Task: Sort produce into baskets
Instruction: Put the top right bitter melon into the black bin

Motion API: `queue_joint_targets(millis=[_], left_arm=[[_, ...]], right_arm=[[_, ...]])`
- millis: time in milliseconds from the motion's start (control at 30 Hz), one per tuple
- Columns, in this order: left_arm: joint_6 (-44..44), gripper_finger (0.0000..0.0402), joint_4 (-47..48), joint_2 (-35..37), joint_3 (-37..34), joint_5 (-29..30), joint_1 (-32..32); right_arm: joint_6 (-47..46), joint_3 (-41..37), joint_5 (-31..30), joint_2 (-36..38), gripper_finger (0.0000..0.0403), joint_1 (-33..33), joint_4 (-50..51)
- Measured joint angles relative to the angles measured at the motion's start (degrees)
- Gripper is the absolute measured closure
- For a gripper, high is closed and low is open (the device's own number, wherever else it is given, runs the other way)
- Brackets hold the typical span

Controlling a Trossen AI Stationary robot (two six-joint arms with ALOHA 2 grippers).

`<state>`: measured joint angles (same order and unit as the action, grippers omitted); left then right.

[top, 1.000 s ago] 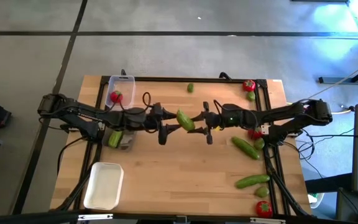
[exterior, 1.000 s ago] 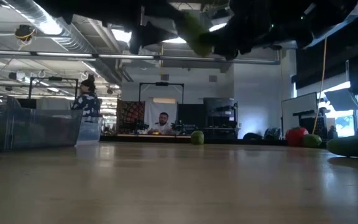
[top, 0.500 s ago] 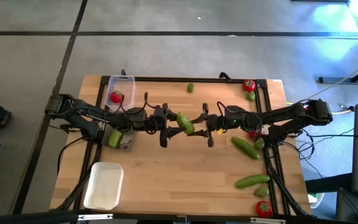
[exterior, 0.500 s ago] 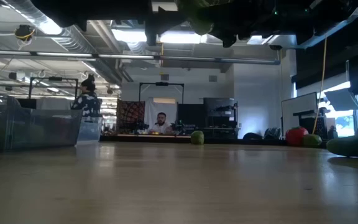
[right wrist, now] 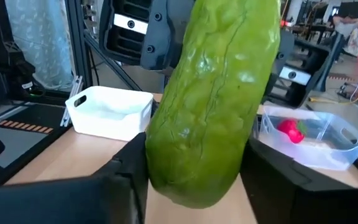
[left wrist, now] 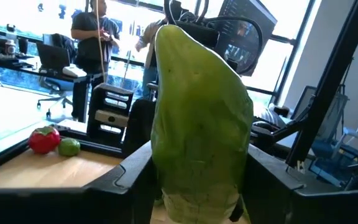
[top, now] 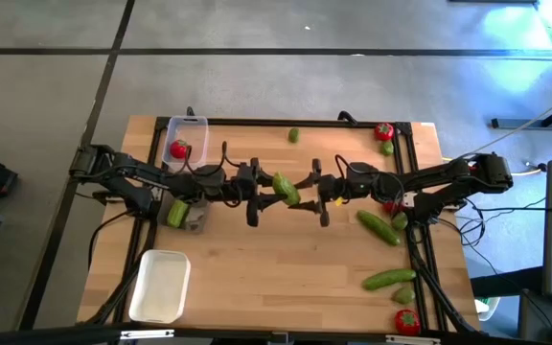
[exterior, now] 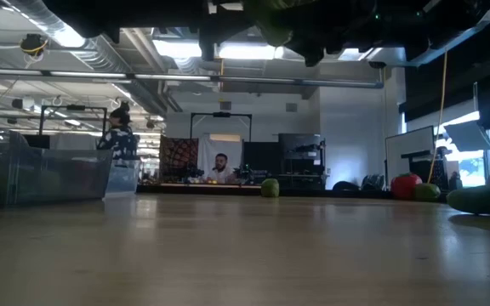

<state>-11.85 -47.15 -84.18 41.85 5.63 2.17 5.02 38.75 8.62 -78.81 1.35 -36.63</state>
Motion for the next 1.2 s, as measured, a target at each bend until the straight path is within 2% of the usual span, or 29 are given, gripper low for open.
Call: queue_joint_targets(millis=[133,267,433,600,800,967,1200], left_arm=[[0.0,0.0208,1.2,0.5,0.0,-0.3,0.0],[0.0,0.0211,8.0,3.4,0.0,-0.6,0.1],[-3.1,0.0211,18.8,10.5,0.0,-0.2,0.1],[-7.5,0.0210,35.0,19.6,0.0,0.7,0.1],[-15.1,0.0209,52.6,29.6,0.0,0.9,0.1],[-21.8,0.0209,66.1,37.2,0.0,0.9,0.1],[-32.1,0.0209,83.4,42.2,0.0,1.0,0.0]], right_arm=[[-0.1,0.0,-0.1,1.9,0.0155,0.2,4.4],[0.2,0.0,-0.6,6.5,0.0126,0.2,13.4],[-1.9,0.0,-0.5,11.7,0.0115,0.2,28.3],[-4.8,0.0,-0.5,12.7,0.0114,0.2,38.0],[-6.9,0.0,-3.8,11.4,0.0114,0.2,41.8],[-7.6,-0.1,-4.0,10.2,0.0114,0.2,42.6],[-7.7,0.0,-4.3,7.9,0.0113,0.2,42.3]])
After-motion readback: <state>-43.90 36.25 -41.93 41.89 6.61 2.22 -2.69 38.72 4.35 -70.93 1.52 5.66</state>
